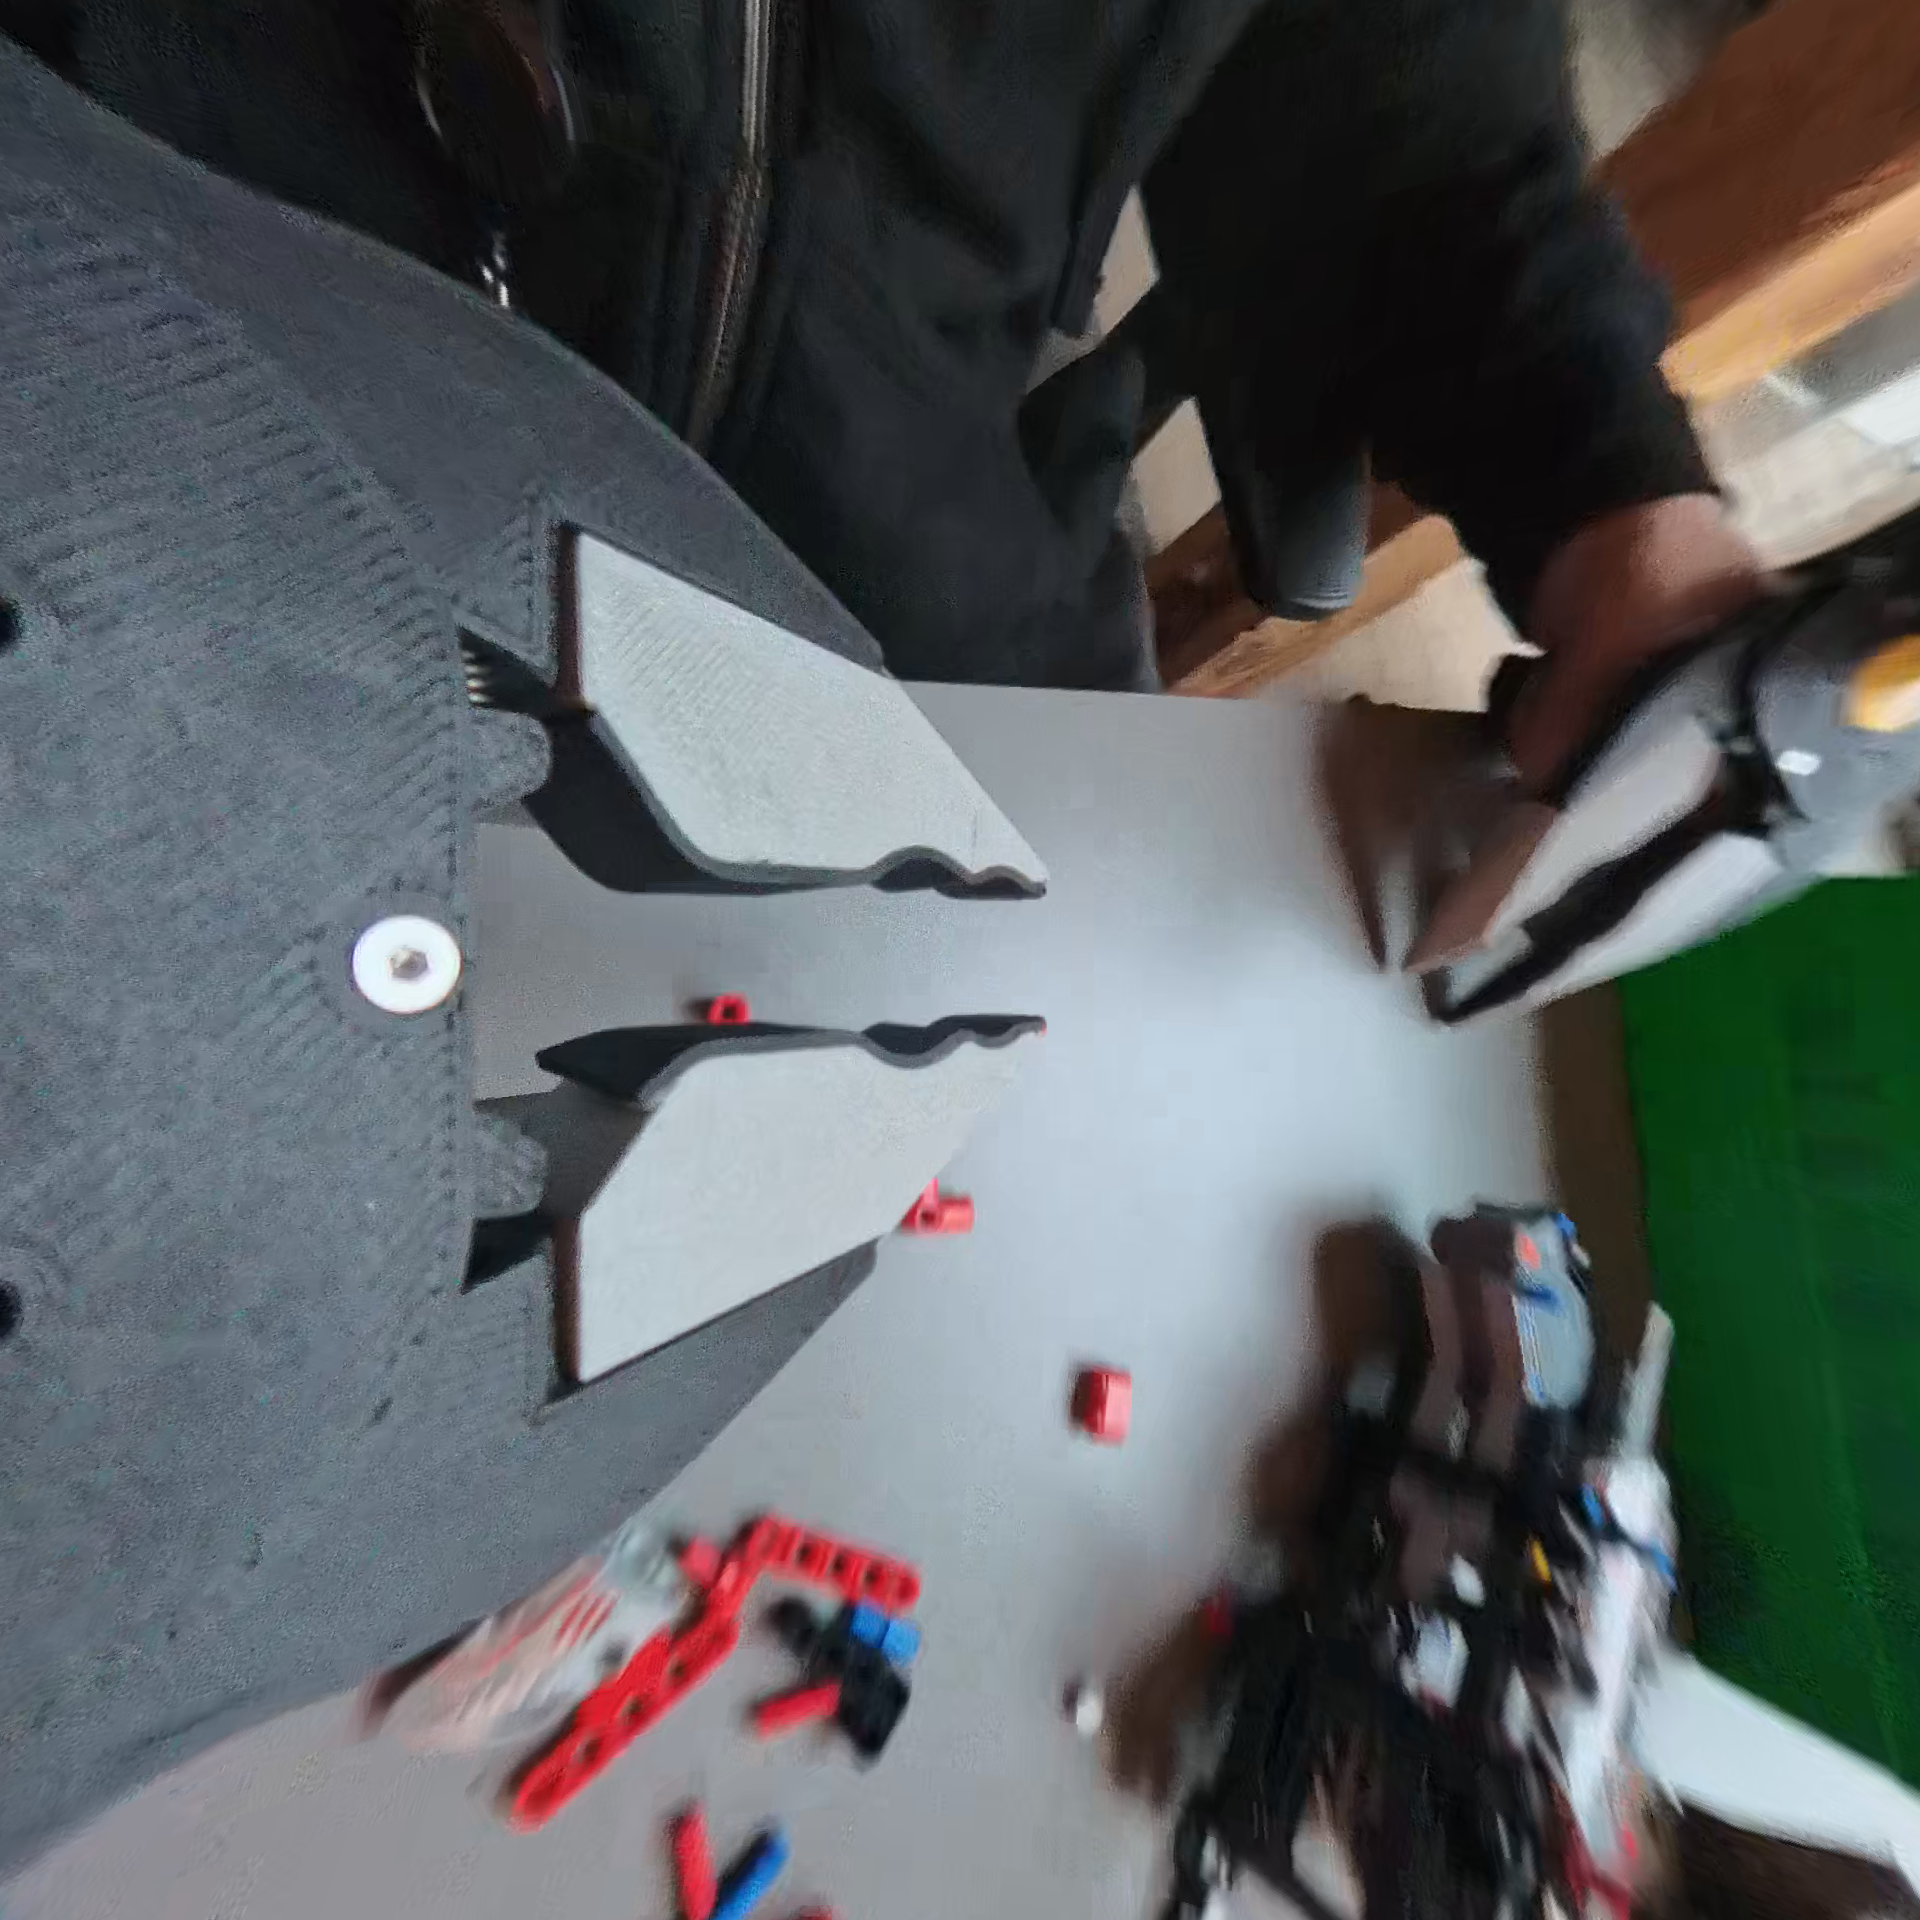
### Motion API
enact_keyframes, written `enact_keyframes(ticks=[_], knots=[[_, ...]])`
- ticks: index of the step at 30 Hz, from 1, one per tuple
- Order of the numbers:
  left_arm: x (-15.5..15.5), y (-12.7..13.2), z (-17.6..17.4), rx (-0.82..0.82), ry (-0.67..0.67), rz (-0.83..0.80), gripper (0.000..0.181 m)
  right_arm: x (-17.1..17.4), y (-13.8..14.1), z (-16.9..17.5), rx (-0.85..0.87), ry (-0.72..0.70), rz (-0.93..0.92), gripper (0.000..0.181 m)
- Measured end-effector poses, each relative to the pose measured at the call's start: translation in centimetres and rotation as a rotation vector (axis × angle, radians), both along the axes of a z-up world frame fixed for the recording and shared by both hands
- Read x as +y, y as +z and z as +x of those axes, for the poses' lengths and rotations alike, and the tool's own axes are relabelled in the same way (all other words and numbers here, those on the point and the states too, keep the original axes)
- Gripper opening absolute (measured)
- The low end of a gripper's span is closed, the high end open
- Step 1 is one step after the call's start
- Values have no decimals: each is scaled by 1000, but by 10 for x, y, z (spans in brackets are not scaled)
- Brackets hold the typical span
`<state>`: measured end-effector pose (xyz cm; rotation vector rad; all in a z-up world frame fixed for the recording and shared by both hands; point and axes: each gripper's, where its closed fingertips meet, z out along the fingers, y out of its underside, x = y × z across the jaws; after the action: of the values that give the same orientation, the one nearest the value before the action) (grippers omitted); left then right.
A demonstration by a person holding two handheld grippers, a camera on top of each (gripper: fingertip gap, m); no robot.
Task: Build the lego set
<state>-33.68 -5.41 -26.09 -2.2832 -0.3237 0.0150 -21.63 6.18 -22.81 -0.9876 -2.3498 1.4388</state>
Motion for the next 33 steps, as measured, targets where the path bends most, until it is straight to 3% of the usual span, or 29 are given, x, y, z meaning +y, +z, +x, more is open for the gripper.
enact_keyframes(ticks=[3,6,8,10,12,17,21,23,26,29,33], knots=[[0,1,0,5,3,5,22,5,-35,-12,-9,-51,233,6],[0,2,-1,10,6,11,22,39,-40,-33,56,-126,354,2],[0,1,-1,15,6,6,22,62,-38,-41,26,-173,341,6],[2,2,1,11,4,11,24,70,-22,-41,5,-181,234,18],[5,3,2,2,8,21,29,83,2,-44,87,-234,179,19],[22,24,-11,58,58,130,42,145,46,-46,84,-390,138,26],[25,21,-11,66,52,115,41,184,110,-2,146,-424,110,30],[25,26,-11,104,54,140,38,198,124,29,145,-435,125,32],[29,30,-3,139,10,160,41,206,105,74,74,-435,134,39],[34,27,7,198,-39,131,40,203,53,123,-49,-405,163,26],[40,18,12,246,-72,60,39,206,-5,162,-154,-434,236,27]])
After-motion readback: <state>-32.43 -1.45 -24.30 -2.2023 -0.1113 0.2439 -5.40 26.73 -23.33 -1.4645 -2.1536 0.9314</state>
